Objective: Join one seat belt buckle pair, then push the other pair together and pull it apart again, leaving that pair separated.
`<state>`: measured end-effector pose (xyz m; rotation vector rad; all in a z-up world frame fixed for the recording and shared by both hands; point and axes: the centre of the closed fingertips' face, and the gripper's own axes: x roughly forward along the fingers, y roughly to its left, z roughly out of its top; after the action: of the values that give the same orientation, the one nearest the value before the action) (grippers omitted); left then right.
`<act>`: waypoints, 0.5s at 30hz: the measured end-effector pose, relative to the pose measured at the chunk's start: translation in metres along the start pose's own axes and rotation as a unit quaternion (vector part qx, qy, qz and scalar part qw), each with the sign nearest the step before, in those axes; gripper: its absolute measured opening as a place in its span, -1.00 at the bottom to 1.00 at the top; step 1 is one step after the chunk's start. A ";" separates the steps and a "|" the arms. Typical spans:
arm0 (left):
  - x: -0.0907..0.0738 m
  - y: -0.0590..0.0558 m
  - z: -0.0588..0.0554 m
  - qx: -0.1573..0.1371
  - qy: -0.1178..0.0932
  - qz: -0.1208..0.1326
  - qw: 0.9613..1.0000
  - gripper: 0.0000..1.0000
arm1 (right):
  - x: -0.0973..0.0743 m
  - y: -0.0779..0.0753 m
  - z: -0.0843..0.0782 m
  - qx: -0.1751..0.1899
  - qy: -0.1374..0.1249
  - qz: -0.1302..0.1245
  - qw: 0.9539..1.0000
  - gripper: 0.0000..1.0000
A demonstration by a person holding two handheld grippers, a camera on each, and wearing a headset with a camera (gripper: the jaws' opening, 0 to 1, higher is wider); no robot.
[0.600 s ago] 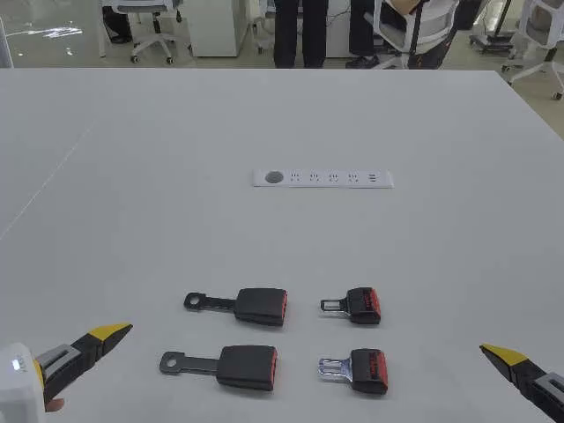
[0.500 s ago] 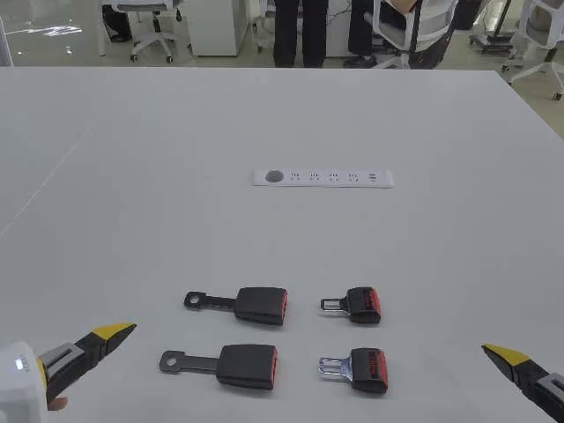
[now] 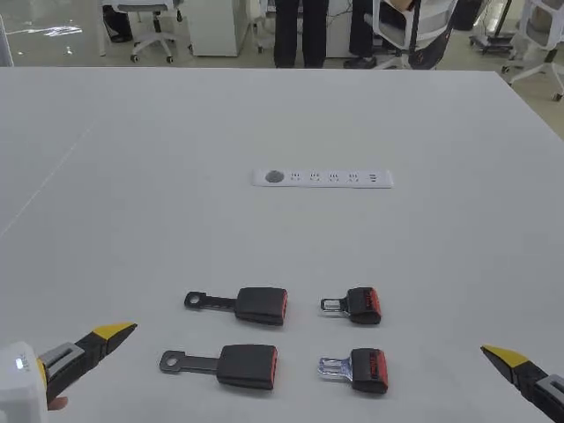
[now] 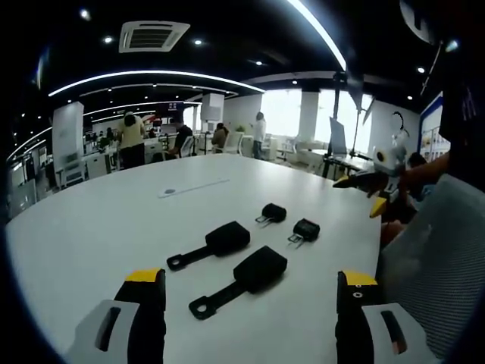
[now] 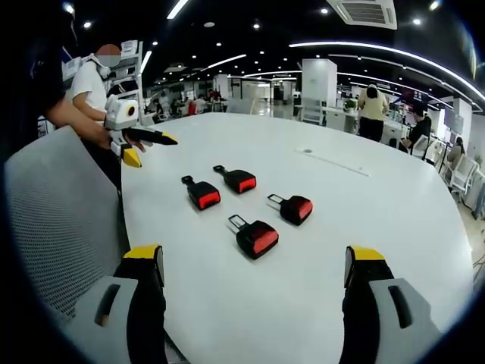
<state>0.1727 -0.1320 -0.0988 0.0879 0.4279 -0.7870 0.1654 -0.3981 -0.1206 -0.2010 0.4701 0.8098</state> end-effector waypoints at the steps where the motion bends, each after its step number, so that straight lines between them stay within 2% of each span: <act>1: 0.000 0.000 0.000 0.000 0.000 0.000 1.000 0.91 | 0.000 0.000 0.000 0.000 0.000 0.000 1.000 0.99; 15: -0.001 0.002 -0.001 -0.001 -0.002 -0.002 1.000 0.90 | 0.000 0.001 0.001 -0.001 0.000 0.000 1.000 0.99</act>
<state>0.1732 -0.1298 -0.0999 0.0838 0.4250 -0.7915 0.1650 -0.3974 -0.1200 -0.2025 0.4689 0.8111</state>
